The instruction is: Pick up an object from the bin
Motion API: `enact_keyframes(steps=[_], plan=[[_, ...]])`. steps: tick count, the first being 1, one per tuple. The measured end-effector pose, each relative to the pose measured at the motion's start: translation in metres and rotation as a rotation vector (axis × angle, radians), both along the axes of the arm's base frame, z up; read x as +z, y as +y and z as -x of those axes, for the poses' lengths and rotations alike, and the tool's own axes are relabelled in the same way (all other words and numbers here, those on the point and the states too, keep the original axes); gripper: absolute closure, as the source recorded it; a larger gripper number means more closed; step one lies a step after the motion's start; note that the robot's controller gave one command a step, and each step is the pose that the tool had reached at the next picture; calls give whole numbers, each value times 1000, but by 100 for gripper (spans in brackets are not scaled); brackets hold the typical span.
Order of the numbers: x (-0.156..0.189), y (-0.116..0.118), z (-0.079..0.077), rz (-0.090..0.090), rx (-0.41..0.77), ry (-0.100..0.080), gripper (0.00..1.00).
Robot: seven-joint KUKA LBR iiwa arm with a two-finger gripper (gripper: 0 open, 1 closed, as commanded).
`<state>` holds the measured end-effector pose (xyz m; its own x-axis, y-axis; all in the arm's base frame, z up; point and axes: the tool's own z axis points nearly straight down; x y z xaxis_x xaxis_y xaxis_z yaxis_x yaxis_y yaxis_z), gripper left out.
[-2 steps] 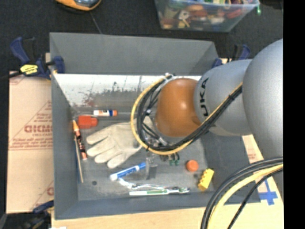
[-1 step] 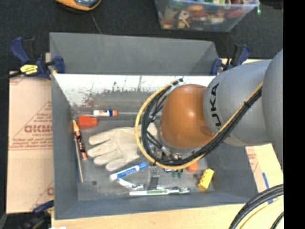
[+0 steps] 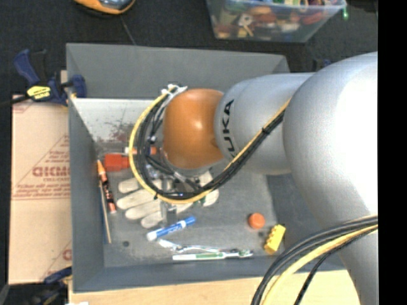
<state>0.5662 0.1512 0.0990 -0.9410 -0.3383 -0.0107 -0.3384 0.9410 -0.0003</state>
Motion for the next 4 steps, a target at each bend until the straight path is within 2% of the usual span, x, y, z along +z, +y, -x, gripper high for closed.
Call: enact_keyframes(steps=[1, 2, 3, 4], plan=[[-28, -31, -16, -5, -336, -8, 0], [-25, -19, -4, -2, -166, -9, 100], [-25, -19, -4, -2, -166, -9, 100], [10, -20, -1, 0, -167, -1, 100]])
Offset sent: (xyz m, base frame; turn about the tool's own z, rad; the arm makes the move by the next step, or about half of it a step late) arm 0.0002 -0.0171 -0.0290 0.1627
